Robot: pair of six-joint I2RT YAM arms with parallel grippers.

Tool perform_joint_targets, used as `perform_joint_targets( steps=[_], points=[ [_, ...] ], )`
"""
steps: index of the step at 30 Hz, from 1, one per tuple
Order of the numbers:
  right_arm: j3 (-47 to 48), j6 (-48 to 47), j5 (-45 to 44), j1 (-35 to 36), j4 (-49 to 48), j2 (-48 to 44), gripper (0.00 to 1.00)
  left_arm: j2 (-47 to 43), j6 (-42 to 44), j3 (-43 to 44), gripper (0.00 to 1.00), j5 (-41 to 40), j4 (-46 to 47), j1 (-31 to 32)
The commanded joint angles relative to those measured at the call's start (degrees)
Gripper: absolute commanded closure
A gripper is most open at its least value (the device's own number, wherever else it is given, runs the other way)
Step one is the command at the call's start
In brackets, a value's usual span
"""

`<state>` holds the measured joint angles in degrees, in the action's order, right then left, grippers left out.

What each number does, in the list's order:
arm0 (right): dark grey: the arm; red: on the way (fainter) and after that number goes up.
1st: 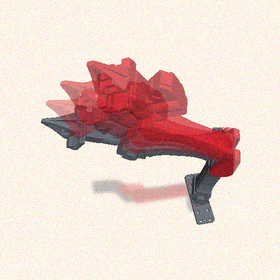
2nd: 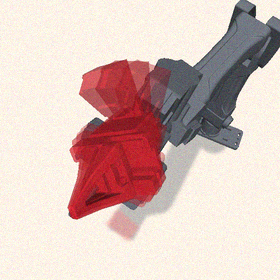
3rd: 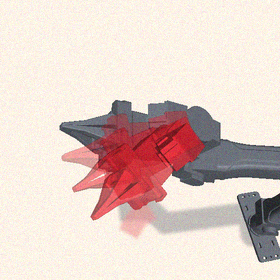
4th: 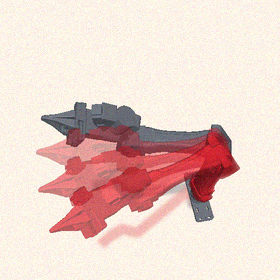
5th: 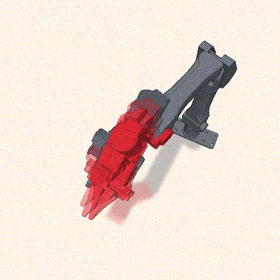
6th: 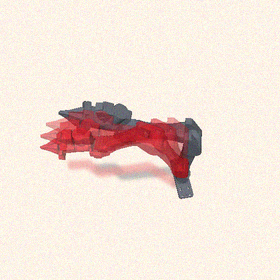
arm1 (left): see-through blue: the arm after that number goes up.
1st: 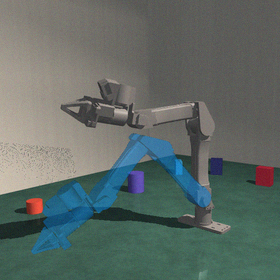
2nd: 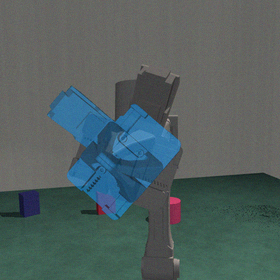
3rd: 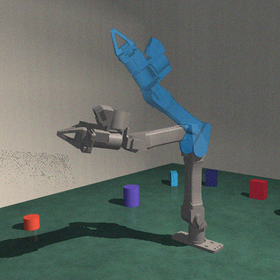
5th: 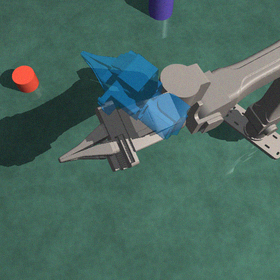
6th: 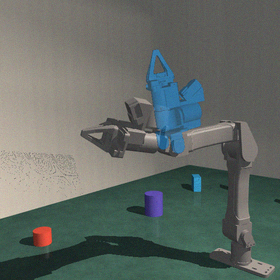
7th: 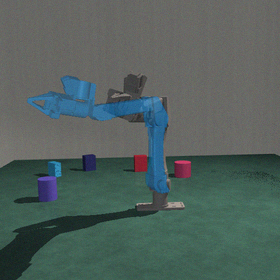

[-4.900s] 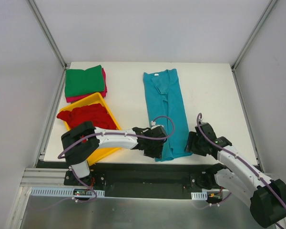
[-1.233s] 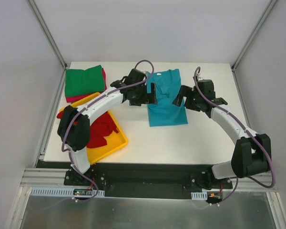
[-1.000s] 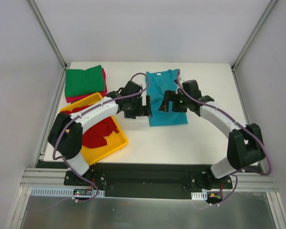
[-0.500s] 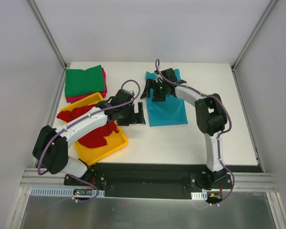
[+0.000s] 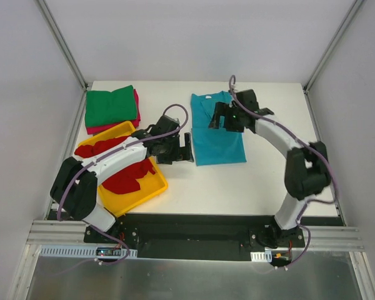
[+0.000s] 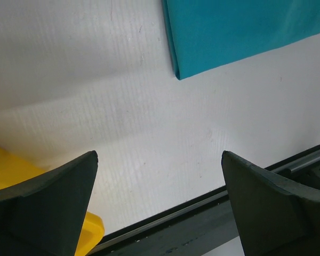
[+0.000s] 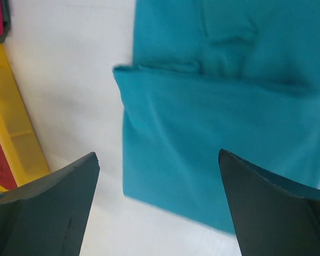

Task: Fold and stack the t-shirts
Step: Grab one side of the 2/3 rectangular tshirt with both arms

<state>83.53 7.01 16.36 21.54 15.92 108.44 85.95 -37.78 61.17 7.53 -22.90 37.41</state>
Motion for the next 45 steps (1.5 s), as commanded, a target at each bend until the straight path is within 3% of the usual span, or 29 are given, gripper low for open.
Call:
perform_joint_targets(
  steps=[1, 6, 8, 11, 16, 21, 31, 33, 36, 45],
  points=[
    [-15.5, -2.7, -9.2, -4.0, 0.0, -18.7, 0.04, 5.1, -1.3, 5.3, 0.01, 1.9, 2.0, 0.8],
    [-30.5, -0.9, -2.3, -12.0, -0.5, -27.5, 0.04, 11.3, -1.9, 8.3, 0.24, 3.2, 2.3, 1.3],
    [-33.2, 0.2, -1.3, -13.9, -1.0, -27.8, 0.03, 14.0, -2.1, 9.7, 0.28, 3.5, 2.6, 1.3],
    [-34.0, 0.3, 1.8, -15.0, -1.2, -25.0, 0.01, 18.3, -2.0, 12.5, 0.34, 4.6, 2.9, 1.4],
    [-33.0, 2.0, 3.8, -15.7, -1.2, -20.6, 0.06, 23.8, -2.5, 15.8, 0.46, 5.7, 2.9, 1.4],
    [-33.9, 3.2, 1.9, -16.2, -1.5, -19.2, 0.09, 27.1, -2.5, 17.7, 0.58, 6.6, 2.9, 1.4],
    [-34.7, 4.1, 1.8, -16.5, -2.4, -18.6, 0.21, 29.3, -3.1, 17.5, 0.71, 7.0, 2.9, 2.6],
    [-34.8, 4.2, 2.1, -16.5, -2.5, -18.4, 0.24, 29.9, -3.2, 18.0, 0.77, 7.6, 2.9, 2.6],
    [-35.4, 4.5, 2.6, -16.4, -2.7, -18.1, 0.28, 30.6, -3.4, 18.4, 1.0, 7.7, 2.9, 2.9],
    [-37.6, 4.9, -0.9, -16.4, -3.4, -18.7, 0.43, 28.2, -4.0, 16.0, 1.0, 5.4, 2.9, 3.2]
  ],
)
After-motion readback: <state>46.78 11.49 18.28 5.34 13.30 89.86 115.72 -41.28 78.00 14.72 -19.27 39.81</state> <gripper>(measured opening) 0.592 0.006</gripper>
